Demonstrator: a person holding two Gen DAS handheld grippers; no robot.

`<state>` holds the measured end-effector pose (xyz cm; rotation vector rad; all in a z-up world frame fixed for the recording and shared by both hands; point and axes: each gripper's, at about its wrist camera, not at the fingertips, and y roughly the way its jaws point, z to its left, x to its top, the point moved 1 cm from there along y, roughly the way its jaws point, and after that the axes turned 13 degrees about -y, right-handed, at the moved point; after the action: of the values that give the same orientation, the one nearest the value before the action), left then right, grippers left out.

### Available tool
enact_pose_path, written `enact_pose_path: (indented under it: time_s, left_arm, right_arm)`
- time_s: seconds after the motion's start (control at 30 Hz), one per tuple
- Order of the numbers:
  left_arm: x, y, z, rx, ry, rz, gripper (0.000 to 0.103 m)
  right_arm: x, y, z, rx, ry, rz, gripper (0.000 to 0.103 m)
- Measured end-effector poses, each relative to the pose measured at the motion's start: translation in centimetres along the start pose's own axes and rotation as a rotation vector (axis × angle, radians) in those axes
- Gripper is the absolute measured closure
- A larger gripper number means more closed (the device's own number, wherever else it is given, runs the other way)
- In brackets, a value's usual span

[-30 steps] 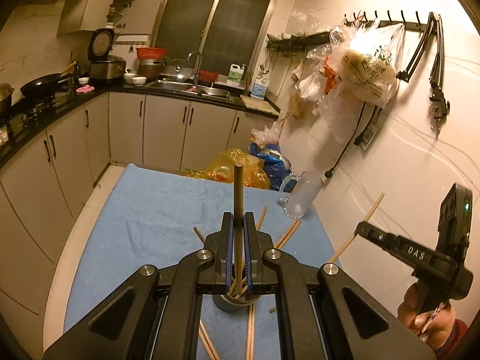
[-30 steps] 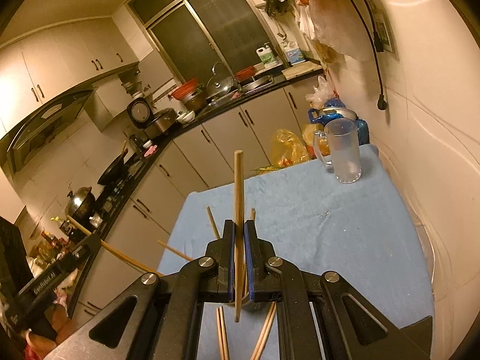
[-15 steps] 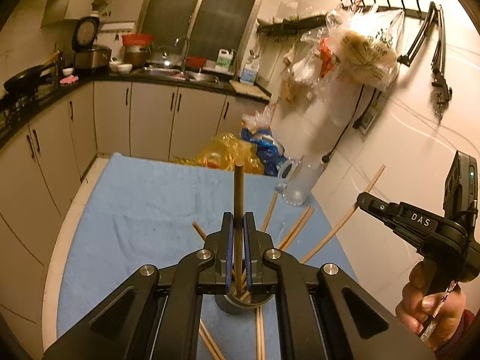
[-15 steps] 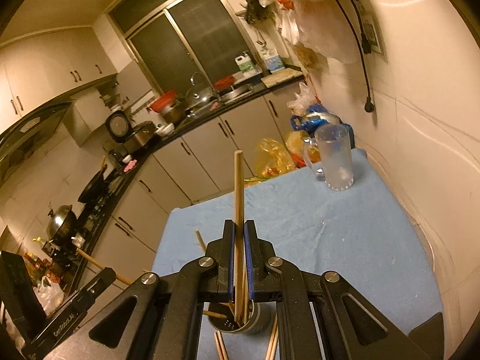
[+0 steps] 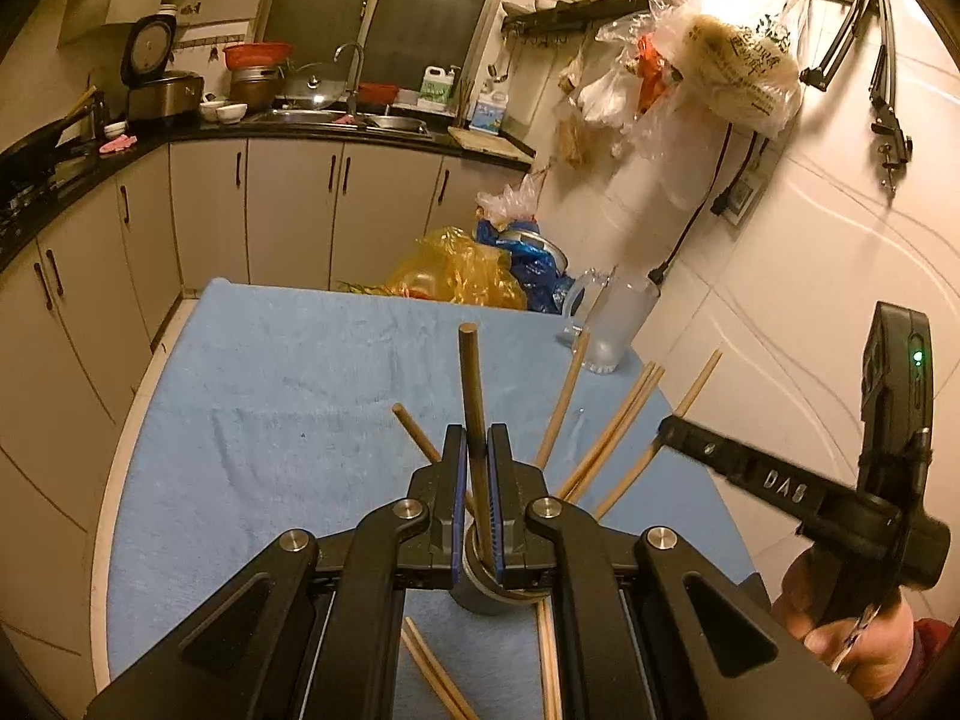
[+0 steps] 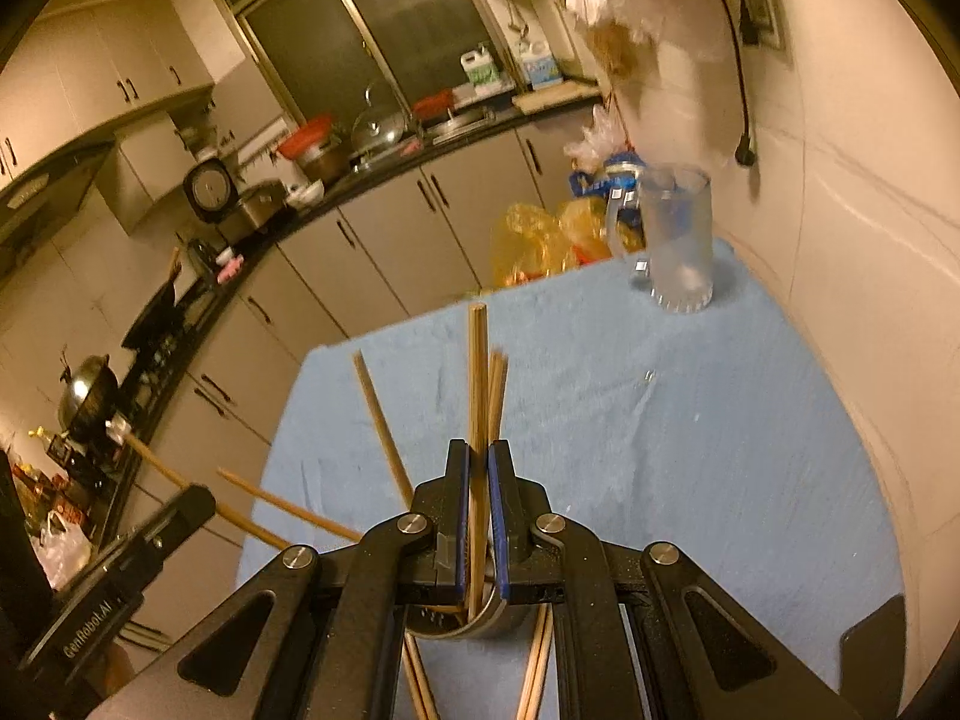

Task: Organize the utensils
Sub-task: 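Lower the chopsticks into the cup and open the left tool while the right tool opens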

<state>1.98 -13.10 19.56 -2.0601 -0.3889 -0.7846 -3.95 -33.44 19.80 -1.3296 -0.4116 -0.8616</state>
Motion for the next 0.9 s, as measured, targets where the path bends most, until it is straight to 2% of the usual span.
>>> enact_pose_path:
  time_s: [0.43, 0.9]
  left_arm:
    - [0.3, 1.0, 0.9, -0.019, -0.011, 0.021, 0.097]
    - [0.3, -0.5, 0.2, 0.006, -0.04, -0.013, 0.095]
  right_arm:
    - [-0.9, 2.5, 0.3, 0.026, 0.019, 0.069, 0.095]
    - [-0.2, -0.4, 0.1, 0.056, 0.02, 0.034, 0.094]
